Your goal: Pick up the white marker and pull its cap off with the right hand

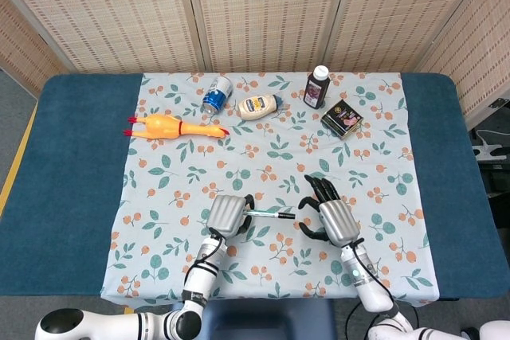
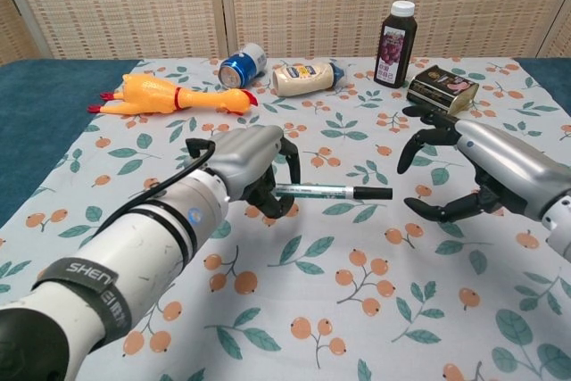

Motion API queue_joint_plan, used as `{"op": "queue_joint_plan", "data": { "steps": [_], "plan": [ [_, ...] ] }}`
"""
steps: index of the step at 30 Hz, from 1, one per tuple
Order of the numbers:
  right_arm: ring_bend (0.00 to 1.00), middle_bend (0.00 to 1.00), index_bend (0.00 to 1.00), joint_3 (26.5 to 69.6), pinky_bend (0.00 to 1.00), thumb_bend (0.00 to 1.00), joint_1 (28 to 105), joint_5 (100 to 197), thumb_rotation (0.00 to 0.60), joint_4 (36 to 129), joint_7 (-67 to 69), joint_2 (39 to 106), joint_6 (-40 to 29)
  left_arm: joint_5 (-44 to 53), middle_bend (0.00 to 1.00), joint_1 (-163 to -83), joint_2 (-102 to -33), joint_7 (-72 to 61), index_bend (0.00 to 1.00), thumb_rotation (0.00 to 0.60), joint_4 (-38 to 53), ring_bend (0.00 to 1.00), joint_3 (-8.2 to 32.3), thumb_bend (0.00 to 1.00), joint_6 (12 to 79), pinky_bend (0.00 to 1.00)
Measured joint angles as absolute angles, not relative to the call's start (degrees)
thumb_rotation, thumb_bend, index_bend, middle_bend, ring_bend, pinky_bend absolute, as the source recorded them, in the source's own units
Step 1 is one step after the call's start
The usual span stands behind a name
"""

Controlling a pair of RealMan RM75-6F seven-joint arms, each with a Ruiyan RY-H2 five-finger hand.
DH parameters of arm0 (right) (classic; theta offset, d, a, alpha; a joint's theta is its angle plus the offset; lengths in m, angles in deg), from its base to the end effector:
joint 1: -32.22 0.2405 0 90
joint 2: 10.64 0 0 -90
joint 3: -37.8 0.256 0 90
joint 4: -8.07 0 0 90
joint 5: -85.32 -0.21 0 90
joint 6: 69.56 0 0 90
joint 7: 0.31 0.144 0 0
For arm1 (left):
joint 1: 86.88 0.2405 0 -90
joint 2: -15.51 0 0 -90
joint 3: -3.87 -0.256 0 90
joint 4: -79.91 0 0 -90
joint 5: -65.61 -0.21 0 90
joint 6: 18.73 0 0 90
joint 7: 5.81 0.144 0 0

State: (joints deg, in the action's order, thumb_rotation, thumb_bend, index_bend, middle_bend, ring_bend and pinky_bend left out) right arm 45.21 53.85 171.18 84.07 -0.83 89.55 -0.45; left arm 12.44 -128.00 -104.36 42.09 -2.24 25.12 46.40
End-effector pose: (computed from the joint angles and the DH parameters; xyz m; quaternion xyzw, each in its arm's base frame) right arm -0.2016 -0.2579 -0.0458 0.6375 -0.4569 0.4794 0.3937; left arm -0.0409 0.2889 -0.1191 -0.6947 -0.4360 -0.3815 0.4264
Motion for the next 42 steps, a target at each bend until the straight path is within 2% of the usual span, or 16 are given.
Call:
{"op": "queue_joint_plan", "data": {
  "steps": [15, 27, 31, 42],
  "plan": [
    [0.00, 0.00, 0.51, 45.9, 0.00, 0.23, 56.6, 170.5, 0.557, 78.3, 2.1, 94.9, -0.2, 14.8, 1.00, -130.1, -103.3, 42.1, 0.65, 0.600, -4.2, 1.00, 23.8, 0.42, 48.2, 1.00],
    [0.00, 0.01, 0.56, 45.4, 0.00, 0.28, 57.4, 170.2, 0.557, 77.2, 3.3, 96.1, -0.2, 16.1, 1.00, -131.2, -102.4, 41.1, 0.64, 0.600, -3.8, 1.00, 23.3, 0.42, 48.7, 1.00],
    [0.00, 0.01, 0.59, 45.2, 0.00, 0.29, 57.6, 170.1, 0.598, 76.9, 3.7, 96.3, -0.1, 16.4, 1.00, -131.4, -102.1, 40.7, 0.64, 0.600, -3.8, 1.00, 23.2, 0.42, 48.7, 1.00],
    [0.00, 0.02, 0.64, 44.5, 0.00, 0.32, 57.1, 170.5, 0.600, 78.0, 3.8, 95.2, 1.4, 16.9, 1.00, -132.2, -101.0, 39.4, 0.64, 0.600, -3.0, 1.00, 23.2, 0.42, 48.7, 1.00]
  ]
}}
